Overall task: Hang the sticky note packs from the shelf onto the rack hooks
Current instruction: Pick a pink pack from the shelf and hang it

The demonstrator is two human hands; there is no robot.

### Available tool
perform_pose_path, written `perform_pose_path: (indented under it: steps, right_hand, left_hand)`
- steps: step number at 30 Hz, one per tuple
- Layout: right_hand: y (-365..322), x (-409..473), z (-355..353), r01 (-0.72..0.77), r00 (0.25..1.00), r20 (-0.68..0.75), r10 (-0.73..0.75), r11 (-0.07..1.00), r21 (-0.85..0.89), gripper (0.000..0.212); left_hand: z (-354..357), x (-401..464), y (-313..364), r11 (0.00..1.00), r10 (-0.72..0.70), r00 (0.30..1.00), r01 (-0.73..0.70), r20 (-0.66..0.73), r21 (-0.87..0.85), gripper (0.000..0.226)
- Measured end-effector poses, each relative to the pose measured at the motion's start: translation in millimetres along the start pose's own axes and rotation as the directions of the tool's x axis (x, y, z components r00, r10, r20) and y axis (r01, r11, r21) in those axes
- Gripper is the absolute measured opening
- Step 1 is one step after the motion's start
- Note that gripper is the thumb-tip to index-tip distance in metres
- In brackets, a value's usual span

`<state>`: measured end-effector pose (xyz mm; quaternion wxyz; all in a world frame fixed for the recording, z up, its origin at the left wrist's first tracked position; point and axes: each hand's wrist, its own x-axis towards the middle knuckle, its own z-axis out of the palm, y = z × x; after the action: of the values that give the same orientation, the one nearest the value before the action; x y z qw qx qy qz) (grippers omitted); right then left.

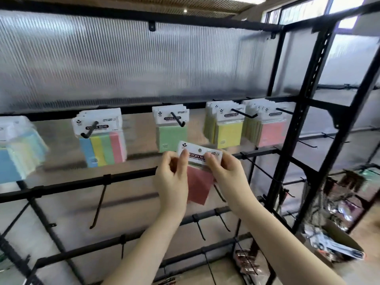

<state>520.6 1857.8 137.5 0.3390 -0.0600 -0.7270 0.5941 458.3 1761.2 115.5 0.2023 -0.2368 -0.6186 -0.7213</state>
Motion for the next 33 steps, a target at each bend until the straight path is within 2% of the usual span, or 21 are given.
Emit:
perform_pose_path:
  steps: [5, 8, 12, 15, 17, 20, 21, 24, 27, 33]
  right_hand:
    - [8, 12, -43, 0.032, 0.964, -0.265, -0.024, 0.999, 0.025, 0.024]
    - [15, 23, -67, 0.128, 0.902, -0.408, -0.141, 0.990, -0.060, 0.031]
    - [18, 45, -102, 0.262, 0.826, -0.452, -0.337, 0.939, -0.220, 0.021]
    - [20, 65, -127, 0.288, 0.776, -0.495, -0.391, 0.918, -0.273, 0.016]
    - [22, 78, -142, 0.297, 0.742, -0.525, -0.418, 0.906, -0.302, 0.015]
    - [27, 94, -162, 0.310, 0.693, -0.533, -0.486, 0.868, -0.388, 0.017]
    - [29, 98, -168, 0.312, 0.686, -0.530, -0.498, 0.860, -0.404, 0.018]
    - [36, 108, -181, 0.299, 0.686, -0.523, -0.506, 0.851, -0.432, 0.020]
    - [41, 115, -192, 0.299, 0.696, -0.510, -0.506, 0.849, -0.435, 0.019]
    - [51, 127, -207, 0.332, 0.780, -0.451, -0.434, 0.898, -0.290, 0.023]
  left_hand:
    - [58, -7, 9, 0.987, -0.039, 0.975, 0.072, 0.221, -0.143, 0.032]
    - [93, -7, 11, 0.980, -0.027, 0.939, 0.093, 0.344, -0.177, 0.026]
    - [136, 3, 11, 0.970, 0.017, 0.877, 0.103, 0.481, -0.222, 0.017]
    - [167, 18, 11, 0.965, 0.046, 0.821, 0.110, 0.569, -0.238, 0.013]
    - [186, 26, 11, 0.966, 0.046, 0.792, 0.120, 0.609, -0.229, 0.022]
    - [211, 35, 10, 0.973, 0.030, 0.763, 0.125, 0.645, -0.193, 0.054]
    - [219, 37, 9, 0.975, 0.041, 0.764, 0.110, 0.644, -0.193, 0.058]
    - [234, 41, 8, 0.977, 0.090, 0.790, 0.048, 0.606, -0.207, 0.051]
    - [244, 39, 7, 0.972, 0.081, 0.796, 0.072, 0.600, -0.226, 0.046]
    - [258, 33, -2, 0.973, 0.092, 0.816, 0.048, 0.571, -0.225, 0.032]
